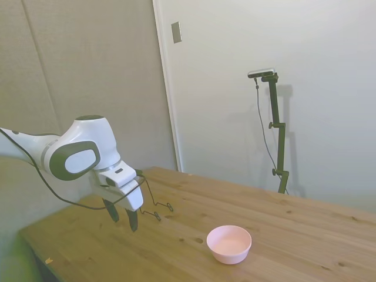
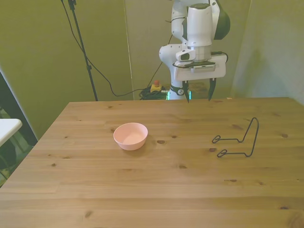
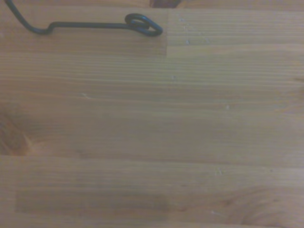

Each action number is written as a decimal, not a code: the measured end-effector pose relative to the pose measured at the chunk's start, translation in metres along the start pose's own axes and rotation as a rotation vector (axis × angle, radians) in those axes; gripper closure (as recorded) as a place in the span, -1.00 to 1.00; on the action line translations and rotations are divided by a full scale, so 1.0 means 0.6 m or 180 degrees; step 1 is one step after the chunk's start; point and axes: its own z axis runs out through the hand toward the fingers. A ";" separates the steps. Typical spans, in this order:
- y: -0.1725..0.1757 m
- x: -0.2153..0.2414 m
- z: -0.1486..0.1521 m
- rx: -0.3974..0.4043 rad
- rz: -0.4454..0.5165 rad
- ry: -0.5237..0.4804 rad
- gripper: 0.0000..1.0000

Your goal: Load the bowl

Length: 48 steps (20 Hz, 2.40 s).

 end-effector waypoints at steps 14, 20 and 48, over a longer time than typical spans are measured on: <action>0.122 0.228 -0.108 -0.0180 0.0631 0.0561 -1.00; 0.129 0.302 -0.080 -0.0128 0.0683 0.0654 -1.00; 0.079 0.409 0.137 -0.0275 0.0939 0.0540 1.00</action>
